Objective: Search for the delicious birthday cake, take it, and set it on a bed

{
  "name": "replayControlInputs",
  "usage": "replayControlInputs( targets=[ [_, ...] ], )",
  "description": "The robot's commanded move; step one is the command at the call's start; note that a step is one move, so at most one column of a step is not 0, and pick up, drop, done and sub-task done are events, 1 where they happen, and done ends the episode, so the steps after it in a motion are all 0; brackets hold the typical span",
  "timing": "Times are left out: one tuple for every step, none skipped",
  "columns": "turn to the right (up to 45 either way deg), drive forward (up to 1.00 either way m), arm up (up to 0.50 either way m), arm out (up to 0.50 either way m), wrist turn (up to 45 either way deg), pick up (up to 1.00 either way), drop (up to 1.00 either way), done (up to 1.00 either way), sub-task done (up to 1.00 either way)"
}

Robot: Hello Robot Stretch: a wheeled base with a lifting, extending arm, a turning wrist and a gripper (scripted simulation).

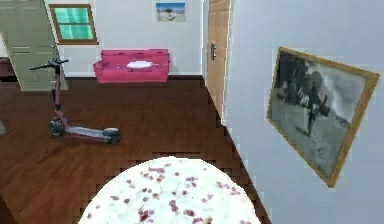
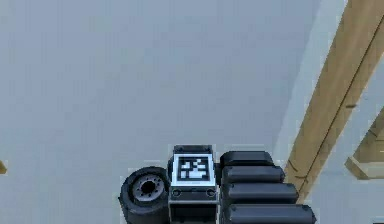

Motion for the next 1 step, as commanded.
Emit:
replayControlInputs(
  targets=[
    [-3.0,0.0,0.0,0.0,0.0,0.0,0.0,0.0,0.0]
  ],
)
